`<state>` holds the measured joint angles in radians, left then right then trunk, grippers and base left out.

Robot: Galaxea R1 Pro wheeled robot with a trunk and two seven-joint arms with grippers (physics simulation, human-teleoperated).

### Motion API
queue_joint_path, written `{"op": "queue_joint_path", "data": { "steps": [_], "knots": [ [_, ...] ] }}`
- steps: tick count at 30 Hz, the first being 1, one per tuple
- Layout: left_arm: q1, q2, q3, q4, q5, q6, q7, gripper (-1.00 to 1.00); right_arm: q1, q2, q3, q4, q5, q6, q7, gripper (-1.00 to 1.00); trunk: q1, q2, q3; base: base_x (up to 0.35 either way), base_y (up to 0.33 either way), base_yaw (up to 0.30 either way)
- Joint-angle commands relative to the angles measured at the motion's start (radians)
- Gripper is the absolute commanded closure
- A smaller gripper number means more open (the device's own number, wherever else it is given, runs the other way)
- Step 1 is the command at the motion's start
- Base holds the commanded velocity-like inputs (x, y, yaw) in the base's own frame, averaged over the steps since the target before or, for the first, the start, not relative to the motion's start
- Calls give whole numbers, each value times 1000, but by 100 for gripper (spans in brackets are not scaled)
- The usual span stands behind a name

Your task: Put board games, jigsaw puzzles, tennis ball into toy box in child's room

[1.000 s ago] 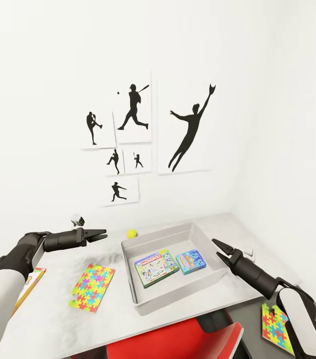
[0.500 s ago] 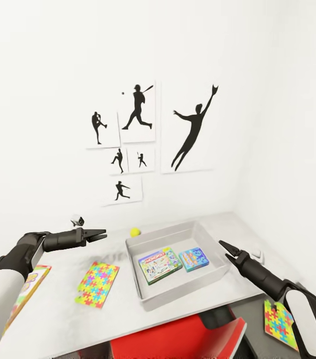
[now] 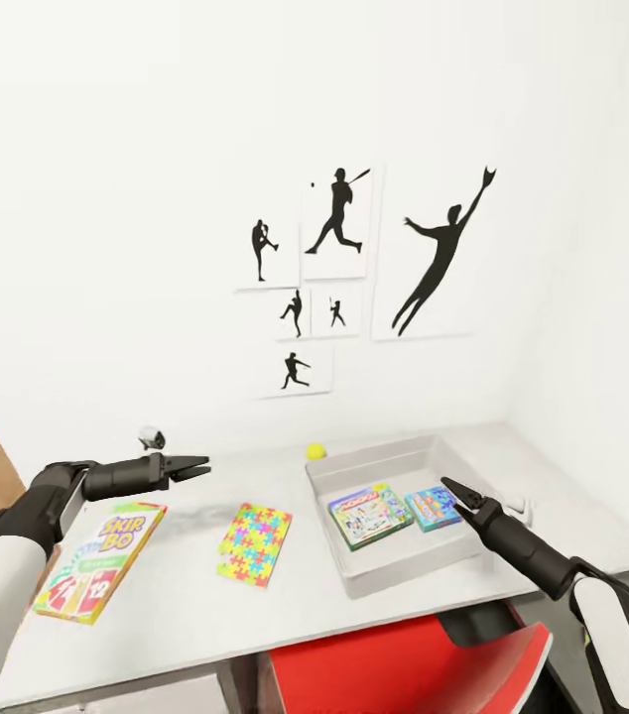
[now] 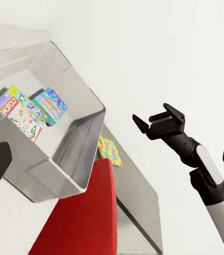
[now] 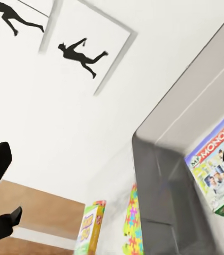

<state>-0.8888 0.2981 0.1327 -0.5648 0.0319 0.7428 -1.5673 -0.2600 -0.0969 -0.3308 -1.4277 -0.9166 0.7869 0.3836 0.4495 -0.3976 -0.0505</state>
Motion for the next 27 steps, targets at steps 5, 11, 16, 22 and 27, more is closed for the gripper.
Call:
{"op": "queue_joint_path", "data": {
  "steps": [5, 11, 16, 22, 27],
  "knots": [
    [-1, 4, -1, 0, 0, 11, -4, -100, -1, 0, -1, 0, 2, 5, 2, -100, 0, -2, -5, -65, 271, 264],
    [-1, 7, 0, 0, 0, 12, -4, -100, -1, 1, -1, 0, 4, 5, -1, -100, 0, -2, -9, -10, 279, 267],
    [-1, 7, 0, 0, 0, 12, -4, -100, -1, 1, -1, 0, 4, 5, -1, -100, 0, -2, -12, -1, 283, 267],
    [-1, 9, 1, 0, 0, 12, -4, -100, -1, 1, -1, 1, 4, 4, -1, -100, 0, -2, -15, 0, 284, 267],
    [-1, 11, 1, 0, 0, 12, -4, -100, -1, 1, -1, 2, 5, 3, -2, -100, 0, -2, -18, 0, 284, 267]
  ]
}}
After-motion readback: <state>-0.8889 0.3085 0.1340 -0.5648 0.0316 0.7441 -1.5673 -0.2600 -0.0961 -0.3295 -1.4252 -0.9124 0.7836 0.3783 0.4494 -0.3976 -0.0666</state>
